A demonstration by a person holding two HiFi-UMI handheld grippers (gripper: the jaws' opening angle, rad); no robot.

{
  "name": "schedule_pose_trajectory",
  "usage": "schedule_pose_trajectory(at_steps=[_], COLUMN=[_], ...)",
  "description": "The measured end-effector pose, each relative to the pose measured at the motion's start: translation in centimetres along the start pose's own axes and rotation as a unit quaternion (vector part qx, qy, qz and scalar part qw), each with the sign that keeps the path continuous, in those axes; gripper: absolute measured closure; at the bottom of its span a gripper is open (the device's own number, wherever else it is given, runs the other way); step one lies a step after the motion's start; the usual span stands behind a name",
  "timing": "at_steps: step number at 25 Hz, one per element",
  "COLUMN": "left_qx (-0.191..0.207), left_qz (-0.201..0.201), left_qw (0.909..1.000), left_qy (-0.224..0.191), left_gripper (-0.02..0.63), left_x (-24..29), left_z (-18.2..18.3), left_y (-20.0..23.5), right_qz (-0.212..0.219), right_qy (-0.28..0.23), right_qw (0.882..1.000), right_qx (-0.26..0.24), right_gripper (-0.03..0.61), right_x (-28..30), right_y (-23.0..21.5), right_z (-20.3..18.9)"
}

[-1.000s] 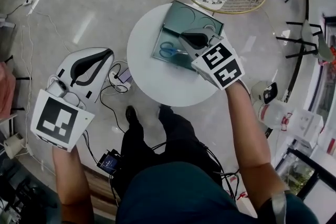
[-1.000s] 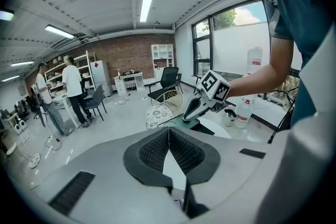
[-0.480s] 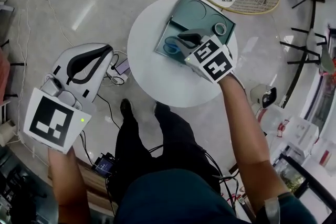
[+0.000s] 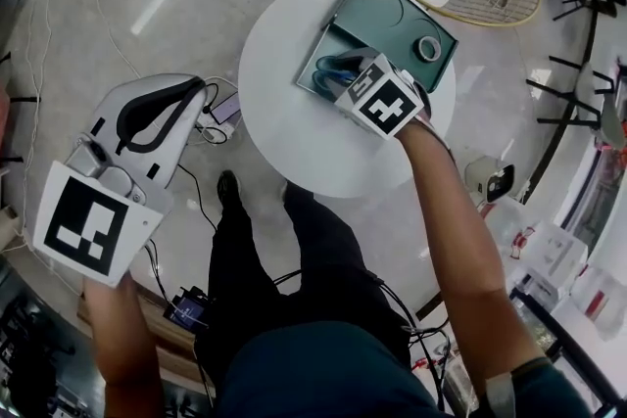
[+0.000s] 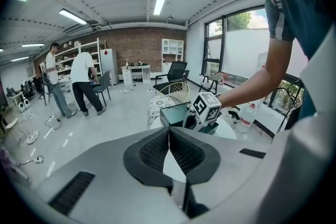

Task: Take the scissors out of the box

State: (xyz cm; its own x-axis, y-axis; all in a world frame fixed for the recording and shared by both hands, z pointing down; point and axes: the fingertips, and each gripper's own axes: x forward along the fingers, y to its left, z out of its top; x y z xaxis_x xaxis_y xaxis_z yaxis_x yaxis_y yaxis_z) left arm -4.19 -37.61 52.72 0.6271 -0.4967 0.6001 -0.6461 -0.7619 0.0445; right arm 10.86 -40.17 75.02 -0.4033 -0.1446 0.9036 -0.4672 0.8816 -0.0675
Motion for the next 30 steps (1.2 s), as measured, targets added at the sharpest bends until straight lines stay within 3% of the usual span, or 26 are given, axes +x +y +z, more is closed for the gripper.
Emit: schedule_pose_trajectory(at_steps=[12,19,23,30], left_qx=[-0.026,-0.018,-0.01,0.015], left_qz=[0.003,0.004,0.007,0.01], left_qw=[0.9996,0.9997,0.9998,0.9998], left_qy=[0.013,0.015,0.013,-0.001], left_gripper=[0.592,0.592,0.592,0.592], left_x=[0.6,0.2,-1.0,-3.4], left_z=[-3.8,-3.5,-3.0,-1.4], left_y=[1.0,0.7,1.1,0.4], right_qz=[0.006,0.016,-0.002,-0.061], right_qy=[0.074,0.083,0.084,0.037], right_qw=[0.995,0.994,0.995,0.997], right_qx=[-0.073,-0.066,-0.06,-0.035], right_gripper=[0.454,0.48,0.483,0.483], right_x=[5.0,4.8,4.2,-0.7], right_y=[0.0,0.2,0.5,0.3], right_z=[-2.0,-2.1,-1.6,0.2])
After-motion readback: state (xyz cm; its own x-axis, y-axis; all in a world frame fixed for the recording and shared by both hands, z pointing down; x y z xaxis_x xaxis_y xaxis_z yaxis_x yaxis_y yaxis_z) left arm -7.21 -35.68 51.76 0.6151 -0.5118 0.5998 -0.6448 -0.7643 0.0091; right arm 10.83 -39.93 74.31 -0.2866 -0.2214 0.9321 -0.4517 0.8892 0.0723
